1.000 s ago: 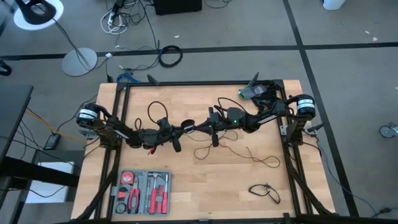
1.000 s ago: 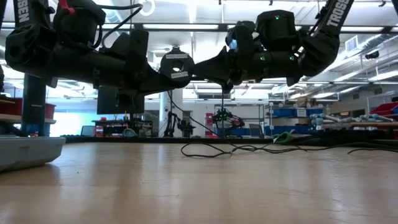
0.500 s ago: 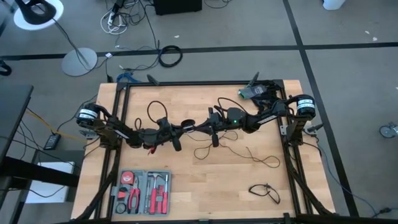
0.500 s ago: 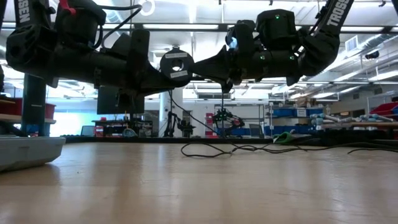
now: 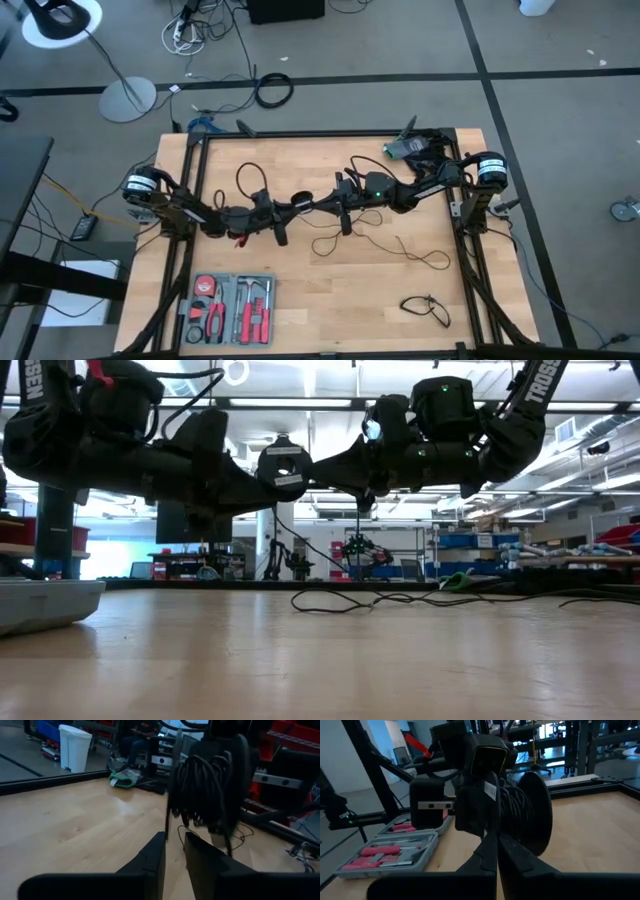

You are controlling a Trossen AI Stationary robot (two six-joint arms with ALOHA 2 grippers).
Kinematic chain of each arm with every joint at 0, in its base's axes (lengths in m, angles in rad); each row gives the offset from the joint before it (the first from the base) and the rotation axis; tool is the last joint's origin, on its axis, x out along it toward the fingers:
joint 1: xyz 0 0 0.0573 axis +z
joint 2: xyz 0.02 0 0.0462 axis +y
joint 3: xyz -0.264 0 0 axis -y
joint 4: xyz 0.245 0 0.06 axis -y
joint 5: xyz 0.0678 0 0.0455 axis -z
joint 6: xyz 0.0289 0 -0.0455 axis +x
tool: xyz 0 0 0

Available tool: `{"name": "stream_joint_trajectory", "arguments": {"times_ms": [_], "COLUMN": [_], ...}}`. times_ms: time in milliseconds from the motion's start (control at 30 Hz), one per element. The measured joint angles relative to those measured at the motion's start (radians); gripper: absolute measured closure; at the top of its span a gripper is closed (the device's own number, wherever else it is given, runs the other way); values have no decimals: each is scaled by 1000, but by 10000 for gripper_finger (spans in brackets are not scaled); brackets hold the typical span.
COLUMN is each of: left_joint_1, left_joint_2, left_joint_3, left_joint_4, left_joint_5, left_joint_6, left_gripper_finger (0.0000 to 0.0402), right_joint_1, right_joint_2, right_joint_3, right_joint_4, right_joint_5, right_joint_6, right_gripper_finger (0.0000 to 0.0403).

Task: Coil cords
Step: Coil the black wire onto the spool

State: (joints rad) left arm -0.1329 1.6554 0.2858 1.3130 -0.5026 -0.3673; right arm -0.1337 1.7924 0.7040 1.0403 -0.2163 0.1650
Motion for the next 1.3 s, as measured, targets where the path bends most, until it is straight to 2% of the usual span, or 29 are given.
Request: {"name": "stream_joint_trajectory", "arguments": {"times_ms": [300, 767, 1300], "left_joint_1": [-1, 22, 45], "left_joint_2": [-1, -1, -1], "left_joint_3": [-116, -129, -76], "left_joint_4": [210, 215, 222], "left_joint_5": [43, 36, 175], "left_joint_6": [25, 76, 103], "left_gripper_finger": [328, 327, 327], "right_joint_1": [-2, -1, 1], "right_joint_2": [0, -1, -2], "right_joint_3": [0, 0, 0], "right_joint_4": [-6, -11, -16], "right_joint_5": [7, -127, -163], "right_joint_6": [0, 48, 51], "right_gripper_finger": [403, 403, 403]}}
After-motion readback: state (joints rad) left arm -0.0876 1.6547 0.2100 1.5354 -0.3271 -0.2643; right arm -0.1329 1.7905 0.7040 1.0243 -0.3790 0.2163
